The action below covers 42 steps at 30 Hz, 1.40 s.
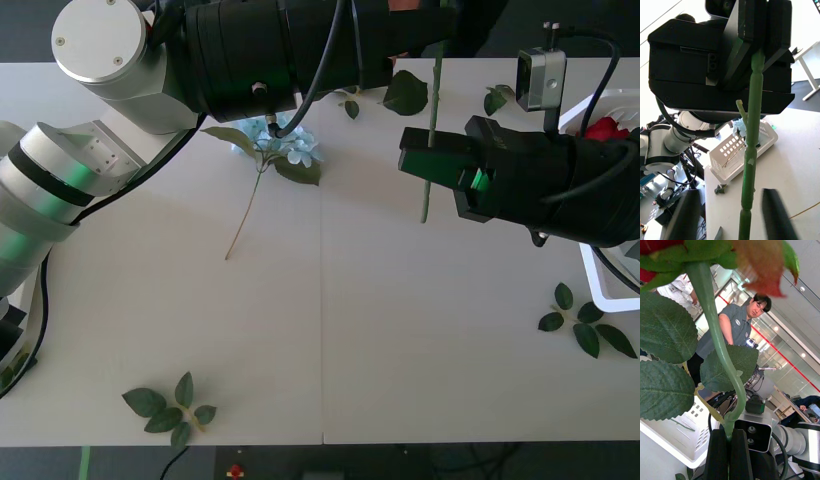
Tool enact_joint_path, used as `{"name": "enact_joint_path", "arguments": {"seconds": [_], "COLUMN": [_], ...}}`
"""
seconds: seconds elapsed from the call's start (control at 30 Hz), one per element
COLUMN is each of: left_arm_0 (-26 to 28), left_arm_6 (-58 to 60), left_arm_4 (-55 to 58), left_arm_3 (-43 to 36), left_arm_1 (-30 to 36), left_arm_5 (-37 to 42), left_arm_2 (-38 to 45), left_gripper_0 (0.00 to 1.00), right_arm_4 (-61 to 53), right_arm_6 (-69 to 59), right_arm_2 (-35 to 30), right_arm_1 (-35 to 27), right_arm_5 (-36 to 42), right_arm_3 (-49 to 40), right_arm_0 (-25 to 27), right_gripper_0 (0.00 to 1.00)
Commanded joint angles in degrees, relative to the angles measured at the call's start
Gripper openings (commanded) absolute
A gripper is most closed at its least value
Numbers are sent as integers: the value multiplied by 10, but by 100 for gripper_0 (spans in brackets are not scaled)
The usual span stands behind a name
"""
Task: Place the red flowers into the right box and the blue flowers into the left box. If a person shows an open palm, hand one flower to the person first, then continue sorting.
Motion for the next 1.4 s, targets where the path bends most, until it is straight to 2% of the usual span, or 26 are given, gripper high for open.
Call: {"name": "enact_joint_path", "arguments": {"seconds": [0.03,0.57,0.6,0.7,0.73,1.13,1.4], "left_arm_0": [-29,-29,-29,-29,-29,-29,-29], "left_arm_6": [-49,-49,-49,-49,-49,-49,-49], "left_arm_4": [7,7,7,7,7,7,7], "left_arm_3": [-22,-22,-22,-22,-22,-22,-22], "left_arm_1": [17,17,17,17,17,17,17], "left_arm_5": [-3,-3,-3,-3,-3,-3,-3], "left_arm_2": [-3,-3,-3,-3,-3,-3,-3], "left_gripper_0": [0,2,51,90,100,100,100], "right_arm_4": [4,4,4,4,4,1,11], "right_arm_6": [22,22,22,22,22,22,22], "right_arm_2": [3,3,3,3,4,1,-47], "right_arm_1": [11,10,10,10,10,8,-7], "right_arm_5": [-7,-13,-13,-15,-16,-18,-46], "right_arm_3": [-13,-13,-12,-12,-13,-13,-12], "right_arm_0": [-21,-26,-27,-27,-27,-27,-7], "right_gripper_0": [0,0,0,0,0,0,0]}}
